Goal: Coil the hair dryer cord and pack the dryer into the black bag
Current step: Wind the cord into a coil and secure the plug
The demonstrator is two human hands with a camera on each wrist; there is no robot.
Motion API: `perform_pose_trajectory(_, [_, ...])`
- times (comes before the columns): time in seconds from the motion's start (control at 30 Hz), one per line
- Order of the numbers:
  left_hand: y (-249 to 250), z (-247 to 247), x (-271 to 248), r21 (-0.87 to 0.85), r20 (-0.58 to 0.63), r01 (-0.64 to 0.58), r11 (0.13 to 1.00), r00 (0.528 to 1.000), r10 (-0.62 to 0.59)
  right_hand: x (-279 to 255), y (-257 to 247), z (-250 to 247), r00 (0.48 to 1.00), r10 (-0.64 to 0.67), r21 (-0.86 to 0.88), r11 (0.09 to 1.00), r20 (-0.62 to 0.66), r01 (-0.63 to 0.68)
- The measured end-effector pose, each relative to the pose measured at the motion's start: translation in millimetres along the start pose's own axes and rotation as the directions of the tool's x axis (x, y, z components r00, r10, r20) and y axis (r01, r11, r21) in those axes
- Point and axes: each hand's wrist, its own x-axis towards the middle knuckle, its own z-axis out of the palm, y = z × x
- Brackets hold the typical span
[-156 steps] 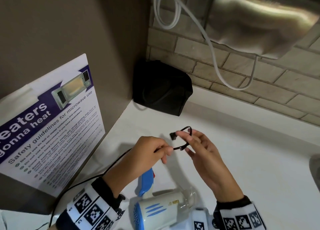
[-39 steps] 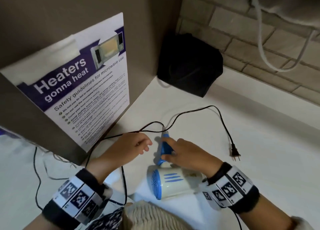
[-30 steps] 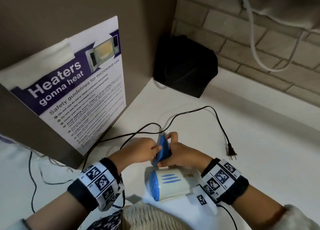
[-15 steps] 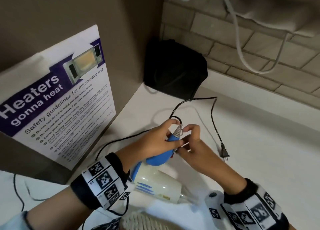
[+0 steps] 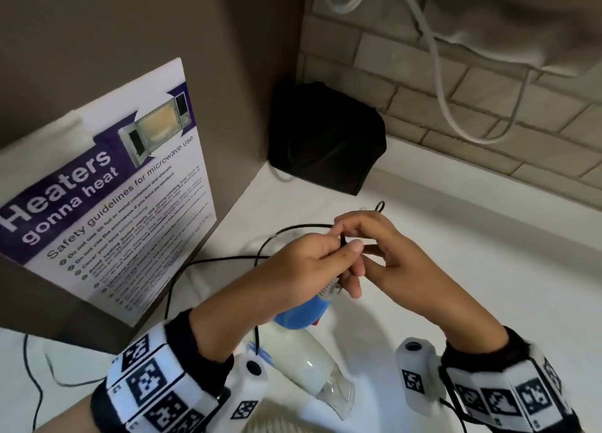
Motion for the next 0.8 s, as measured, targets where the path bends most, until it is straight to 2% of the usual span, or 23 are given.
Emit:
perform_pose_trajectory(0.1, [9.5, 5.2, -9.4, -0.076, 0.007, 0.021, 0.997, 1.000, -0.020, 5.1, 3.8, -1.3, 0.995, -0.008, -0.032, 0.999, -0.101, 0.004])
perform_pose_trajectory(0.17, [12.5, 3.0, -13.0, -0.122, -0.004, 0.004, 0.993, 1.000, -0.004, 7.5, 5.5, -0.5, 0.988, 0.019, 0.084, 0.996, -0.152, -0.006])
perform_pose_trajectory(0.23, [13.5, -2.7, -16.5, -0.151, 0.021, -0.001, 0.989, 1.000, 0.004, 7.9, 7.4, 0.9, 0.983, 0.064, 0.186, 0.982, -0.170, -0.032])
perform_pose_trajectory(0.33, [12.6, -10.0, -22.1, -0.207, 0.070, -0.025, 0.978, 0.997, 0.040, 7.0, 16.8, 3.4, 0.973, 0.136, 0.214, 0.972, -0.184, -0.095])
perform_pose_trajectory(0.5, [8.5, -21.0, -22.5, -0.421, 0.011, -0.112, 0.900, 0.992, 0.129, 4.4, 34.4, 14.1, 0.961, 0.236, 0.216, 0.955, -0.143, -0.202])
perform_pose_trajectory(0.57, [7.6, -24.4, -23.4, -0.460, -0.018, -0.144, 0.876, 0.988, 0.153, 2.3, 38.9, 17.6, 0.964, 0.221, 0.146, 0.969, -0.148, -0.200])
perform_pose_trajectory(0.67, [4.4, -27.4, -24.0, -0.484, -0.056, -0.165, 0.859, 0.986, 0.157, -0.3, 41.7, 18.8, 0.974, 0.150, -0.096, 0.981, -0.172, -0.168])
perform_pose_trajectory(0.8, [-2.0, -28.1, -21.9, -0.539, 0.043, -0.109, 0.835, 0.987, 0.157, -4.0, 44.0, 22.5, 0.983, 0.155, -0.237, 0.956, -0.097, -0.174])
